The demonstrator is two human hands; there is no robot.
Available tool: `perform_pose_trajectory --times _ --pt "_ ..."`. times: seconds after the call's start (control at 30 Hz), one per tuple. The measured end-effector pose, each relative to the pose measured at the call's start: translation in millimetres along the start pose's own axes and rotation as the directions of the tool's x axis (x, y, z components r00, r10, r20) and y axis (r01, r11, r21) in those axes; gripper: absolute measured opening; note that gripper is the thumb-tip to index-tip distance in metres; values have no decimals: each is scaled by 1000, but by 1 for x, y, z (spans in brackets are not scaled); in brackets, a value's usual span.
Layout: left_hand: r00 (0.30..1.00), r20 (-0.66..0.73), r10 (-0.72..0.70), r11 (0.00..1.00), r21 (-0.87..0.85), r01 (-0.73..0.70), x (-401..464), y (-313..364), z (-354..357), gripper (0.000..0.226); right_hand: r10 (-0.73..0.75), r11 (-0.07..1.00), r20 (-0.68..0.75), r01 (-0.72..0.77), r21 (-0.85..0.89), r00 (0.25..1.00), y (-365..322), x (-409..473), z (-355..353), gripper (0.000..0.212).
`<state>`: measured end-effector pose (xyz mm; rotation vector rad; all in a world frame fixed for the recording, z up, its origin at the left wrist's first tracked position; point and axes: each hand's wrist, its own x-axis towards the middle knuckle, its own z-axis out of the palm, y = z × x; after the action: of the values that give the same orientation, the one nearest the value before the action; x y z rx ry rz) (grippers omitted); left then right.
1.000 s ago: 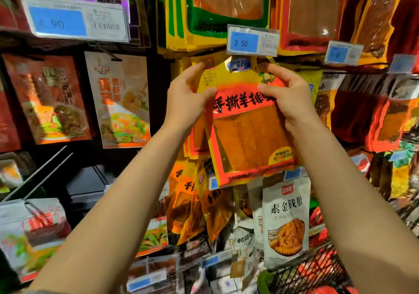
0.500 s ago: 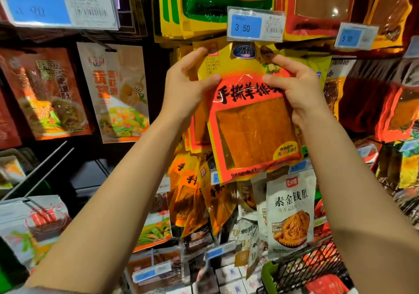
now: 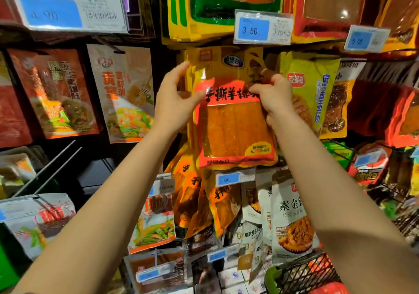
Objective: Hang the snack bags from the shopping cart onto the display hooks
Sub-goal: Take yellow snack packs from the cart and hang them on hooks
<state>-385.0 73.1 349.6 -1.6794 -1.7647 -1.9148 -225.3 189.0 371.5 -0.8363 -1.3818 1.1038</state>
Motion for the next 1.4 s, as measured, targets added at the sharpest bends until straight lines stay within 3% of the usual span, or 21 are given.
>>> perform_pose_trajectory --times 0.1,0.2,0.33,0.43,0.53,0.67,0.73,0.8,0.87,0.93,1.0,1.07,1.17,1.23,1.3,1.4 --pt "996 34 81 978 192 -86 -41 -23 -14 57 19 1000 -30 -19 9 999 10 6 20 43" --pt "989 64 131 875 462 -146 -91 -50 -25 57 24 996 -7 -24 -85 1000 22 2 34 42" --pt "981 179 77 562 805 -191 -135 -80 -30 69 -33 918 21 38 -394 999 37 -3 43 62" --pt "958 276 74 387 878 -282 -144 -91 -33 68 -14 906 17 20 -422 1000 45 -1 43 74" --pt "948 311 64 333 889 -314 -143 -94 -34 66 -45 891 13 46 -451 999 48 2 39 65" --pt "935 343 93 384 854 -352 -145 -93 -39 61 -79 813 -24 50 -580 997 54 -6 27 69" --pt "941 302 154 488 805 -338 -148 -88 -35 58 -118 808 -11 89 -583 993 67 -15 17 64" --pt "930 278 241 650 666 -367 -152 -78 -22 53 -146 828 5 126 -546 989 78 -29 2 54" --pt "885 338 322 759 467 -454 -159 -76 -3 50 -179 850 15 162 -501 984 84 -49 -15 42" --pt "852 419 314 859 257 -443 -172 -78 26 59 -205 868 0 182 -462 979 93 -71 -41 33" --pt "865 446 228 949 98 -300 -188 -74 57 54 -162 891 -61 119 -438 985 107 -94 -79 27" --pt "819 538 197 960 64 -273 -206 -66 89 38 27 915 -152 -86 -394 988 127 -122 -125 19" --pt "644 742 185 971 -36 -238 -246 -57 137 28 310 870 -332 -406 -280 891 154 -179 -197 24" --pt "557 810 182 980 -105 -168 -277 -53 164 27 420 805 -460 -555 -208 782 169 -223 -237 5" --pt "474 866 160 987 -143 -72 -303 -45 185 26 488 749 -576 -653 -109 656 186 -264 -273 6" --pt "354 919 175 984 -158 -77 -333 -43 213 23 533 684 -665 -729 -25 523 210 -309 -312 5"
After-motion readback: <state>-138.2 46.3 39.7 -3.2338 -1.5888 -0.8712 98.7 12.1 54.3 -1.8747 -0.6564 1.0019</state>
